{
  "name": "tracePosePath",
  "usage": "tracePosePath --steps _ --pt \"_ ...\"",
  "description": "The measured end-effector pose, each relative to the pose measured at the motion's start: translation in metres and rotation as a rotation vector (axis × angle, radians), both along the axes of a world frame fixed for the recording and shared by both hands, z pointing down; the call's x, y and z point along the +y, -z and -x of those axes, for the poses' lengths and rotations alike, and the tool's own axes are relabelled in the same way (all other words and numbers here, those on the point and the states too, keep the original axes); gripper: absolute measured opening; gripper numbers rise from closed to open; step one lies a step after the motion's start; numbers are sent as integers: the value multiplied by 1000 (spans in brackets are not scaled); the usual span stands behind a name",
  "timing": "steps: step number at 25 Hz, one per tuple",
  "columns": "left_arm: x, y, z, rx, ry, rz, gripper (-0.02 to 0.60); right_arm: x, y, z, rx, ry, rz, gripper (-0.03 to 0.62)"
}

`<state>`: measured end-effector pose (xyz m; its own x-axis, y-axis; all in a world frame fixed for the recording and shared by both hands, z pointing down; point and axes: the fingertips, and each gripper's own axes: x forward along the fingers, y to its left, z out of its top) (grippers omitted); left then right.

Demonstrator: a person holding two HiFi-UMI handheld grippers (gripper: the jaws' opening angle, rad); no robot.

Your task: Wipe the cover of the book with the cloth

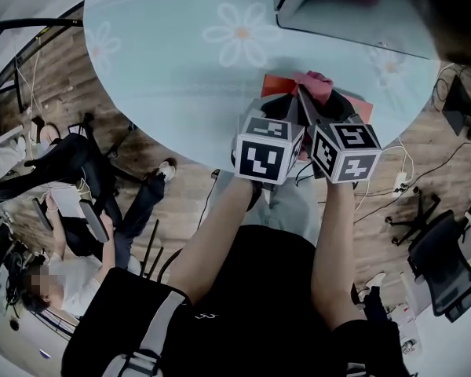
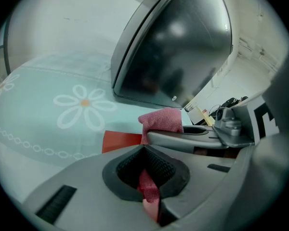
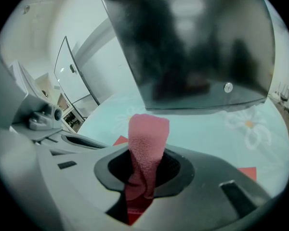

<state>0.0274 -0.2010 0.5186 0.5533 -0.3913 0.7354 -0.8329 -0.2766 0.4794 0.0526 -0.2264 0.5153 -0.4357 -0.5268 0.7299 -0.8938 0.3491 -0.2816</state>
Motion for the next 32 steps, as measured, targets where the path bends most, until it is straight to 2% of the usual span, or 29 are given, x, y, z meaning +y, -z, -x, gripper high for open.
tracePosePath --steps 15,32 --pt "8 1 -45 -18 -27 -9 14 9 1 -47 2 -34 -8 97" --pt "16 0 -104 -14 -18 -4 14 18 1 -105 14 -44 -3 97"
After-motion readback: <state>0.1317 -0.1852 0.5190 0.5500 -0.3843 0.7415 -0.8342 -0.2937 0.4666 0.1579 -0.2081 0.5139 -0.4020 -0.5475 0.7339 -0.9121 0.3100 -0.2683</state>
